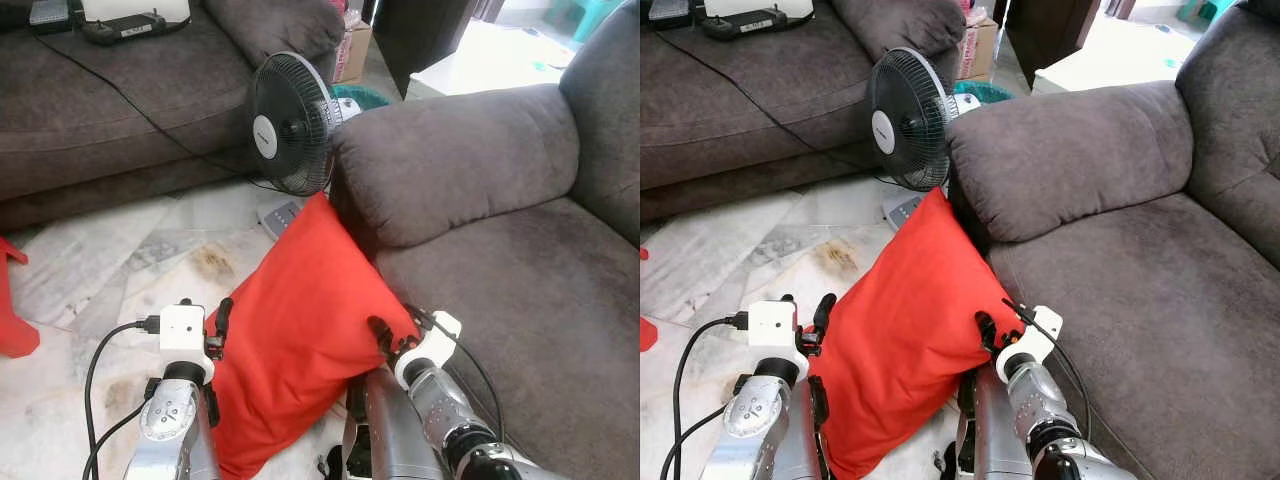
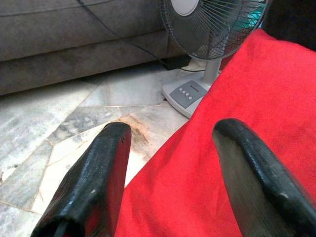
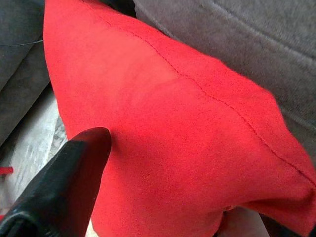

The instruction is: Move the pillow to the sofa from floor

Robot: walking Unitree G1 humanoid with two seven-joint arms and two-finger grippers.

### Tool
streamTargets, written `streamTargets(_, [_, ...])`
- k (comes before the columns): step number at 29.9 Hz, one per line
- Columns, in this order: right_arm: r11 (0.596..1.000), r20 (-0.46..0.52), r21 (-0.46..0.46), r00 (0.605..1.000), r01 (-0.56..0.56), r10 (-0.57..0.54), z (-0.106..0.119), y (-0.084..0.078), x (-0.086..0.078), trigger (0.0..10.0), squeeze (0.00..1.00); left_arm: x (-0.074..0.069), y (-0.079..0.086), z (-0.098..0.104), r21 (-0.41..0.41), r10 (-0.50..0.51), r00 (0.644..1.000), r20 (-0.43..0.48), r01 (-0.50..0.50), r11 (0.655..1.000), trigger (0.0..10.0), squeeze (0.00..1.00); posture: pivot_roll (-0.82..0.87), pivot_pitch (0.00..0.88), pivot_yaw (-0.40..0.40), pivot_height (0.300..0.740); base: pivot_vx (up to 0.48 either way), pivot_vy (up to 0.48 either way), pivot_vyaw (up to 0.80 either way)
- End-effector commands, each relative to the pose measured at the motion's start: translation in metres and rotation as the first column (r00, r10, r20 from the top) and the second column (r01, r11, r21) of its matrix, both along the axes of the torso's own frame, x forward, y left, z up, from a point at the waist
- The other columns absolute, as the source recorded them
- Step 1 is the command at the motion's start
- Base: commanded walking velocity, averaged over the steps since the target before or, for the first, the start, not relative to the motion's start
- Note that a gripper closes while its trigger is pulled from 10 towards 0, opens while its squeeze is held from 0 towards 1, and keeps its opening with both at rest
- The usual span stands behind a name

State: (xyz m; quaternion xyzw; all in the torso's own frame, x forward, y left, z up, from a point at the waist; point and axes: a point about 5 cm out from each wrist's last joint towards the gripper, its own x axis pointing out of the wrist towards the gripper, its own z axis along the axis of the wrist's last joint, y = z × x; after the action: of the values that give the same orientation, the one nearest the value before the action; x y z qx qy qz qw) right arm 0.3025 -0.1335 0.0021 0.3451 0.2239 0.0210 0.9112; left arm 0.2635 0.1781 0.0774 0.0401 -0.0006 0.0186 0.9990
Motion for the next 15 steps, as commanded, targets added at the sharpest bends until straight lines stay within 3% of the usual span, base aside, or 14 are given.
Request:
streamTargets(1, [1.000, 0.011, 0.005, 1.000, 0.008, -0.008, 0.0005, -0.0009, 0.0000, 10.0, 0.00, -0.0026, -0.0012, -0.0007, -0.024, 0.006, 1.000, -0.009, -0.007, 1.000, 10.0, 0.00, 0.21, 0.174, -0.170, 0.511, 0.000, 0.000, 0.00])
streamTargets(2, [1.000, 0.012, 0.009, 1.000, 0.000, 0.000, 0.0002, 0.0008, -0.0004, 10.0, 0.00, -0.0031, -0.0014, -0.0009, -0.025, 0.007, 1.000, -0.010, -0.007, 1.000, 10.0, 0.00, 0.21, 0.177, -0.172, 0.511, 0.000, 0.000, 0.00])
streamTargets(3, [1.000, 0.010, 0.007, 1.000, -0.008, 0.008, -0.0003, 0.0021, -0.0009, 5.3, 0.00, -0.0033, -0.0015, -0.0011, -0.026, 0.008, 1.000, -0.011, -0.008, 1.000, 10.0, 0.00, 0.21, 0.177, -0.172, 0.511, 0.000, 0.000, 0.00])
streamTargets(5, [1.000, 0.006, 0.002, 1.000, -0.020, 0.020, -0.0014, 0.0038, -0.0020, 0.5, 0.00, -0.0040, -0.0022, -0.0013, -0.028, 0.008, 1.000, -0.013, -0.008, 1.000, 10.0, 0.00, 0.21, 0.179, -0.175, 0.511, 0.000, 0.000, 0.00])
streamTargets(6, [1.000, -0.005, 0.004, 1.000, -0.026, 0.026, -0.0030, 0.0050, -0.0034, 0.0, 0.00, -0.0040, -0.0026, -0.0013, -0.030, 0.009, 1.000, -0.015, -0.009, 1.000, 10.0, 0.00, 0.21, 0.182, -0.175, 0.511, 0.000, 0.000, 0.00])
streamTargets(15, [0.999, 0.001, 0.000, 0.999, -0.046, 0.046, -0.0037, 0.0084, -0.0047, 0.0, 0.00, -0.0037, -0.0046, -0.0006, -0.041, 0.012, 1.000, -0.019, -0.012, 0.999, 10.0, 0.00, 0.20, 0.193, -0.179, 0.511, 0.000, 0.000, 0.00])
